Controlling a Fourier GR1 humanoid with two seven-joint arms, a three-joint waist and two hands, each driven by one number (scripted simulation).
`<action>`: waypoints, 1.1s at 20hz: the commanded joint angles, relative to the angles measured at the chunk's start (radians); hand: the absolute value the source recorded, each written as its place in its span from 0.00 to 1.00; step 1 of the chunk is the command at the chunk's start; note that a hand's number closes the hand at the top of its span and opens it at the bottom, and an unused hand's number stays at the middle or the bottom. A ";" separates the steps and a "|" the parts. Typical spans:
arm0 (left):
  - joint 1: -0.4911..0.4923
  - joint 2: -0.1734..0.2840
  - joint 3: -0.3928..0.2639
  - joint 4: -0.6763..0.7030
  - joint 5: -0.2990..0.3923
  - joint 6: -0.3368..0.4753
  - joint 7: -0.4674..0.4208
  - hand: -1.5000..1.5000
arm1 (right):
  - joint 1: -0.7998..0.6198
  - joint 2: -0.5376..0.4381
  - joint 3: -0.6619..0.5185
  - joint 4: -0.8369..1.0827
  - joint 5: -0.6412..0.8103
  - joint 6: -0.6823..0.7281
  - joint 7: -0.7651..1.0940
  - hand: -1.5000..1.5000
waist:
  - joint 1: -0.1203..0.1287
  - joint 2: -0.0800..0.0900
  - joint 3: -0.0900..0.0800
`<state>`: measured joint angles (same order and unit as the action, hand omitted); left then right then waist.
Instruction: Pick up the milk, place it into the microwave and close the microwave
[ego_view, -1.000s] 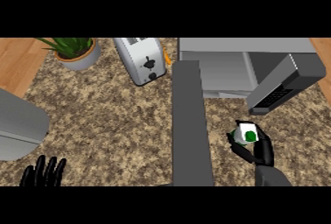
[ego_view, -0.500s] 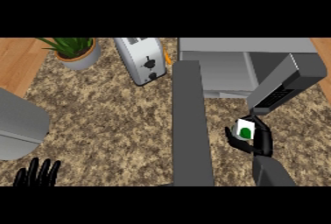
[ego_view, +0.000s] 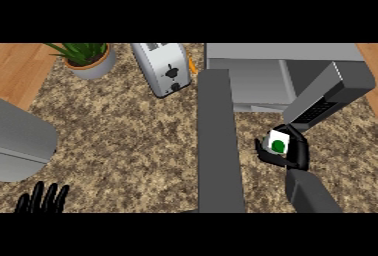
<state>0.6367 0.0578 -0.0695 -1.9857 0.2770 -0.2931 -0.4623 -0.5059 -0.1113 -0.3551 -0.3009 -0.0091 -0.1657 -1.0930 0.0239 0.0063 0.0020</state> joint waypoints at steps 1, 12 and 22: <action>0.064 0.007 0.007 -0.056 0.018 -0.012 0.005 0.00 | 0.040 -0.005 0.012 -0.045 -0.003 0.033 -0.096 1.00 | -0.012 -0.006 -0.001; 0.107 0.007 -0.013 -0.064 0.000 -0.053 -0.004 0.00 | 0.268 0.059 0.145 -0.519 0.001 0.007 0.131 1.00 | -0.031 -0.014 -0.003; 0.099 -0.019 -0.002 -0.070 0.009 -0.018 -0.011 0.00 | 0.625 0.070 0.333 -1.106 0.002 0.102 0.411 1.00 | -0.031 -0.012 -0.003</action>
<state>0.7204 0.0357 -0.0971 -2.0405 0.2554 -0.3085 -0.4688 0.0168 -0.0505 -0.0854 -1.2121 0.0061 -0.1122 -0.7672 -0.0093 -0.0063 -0.0015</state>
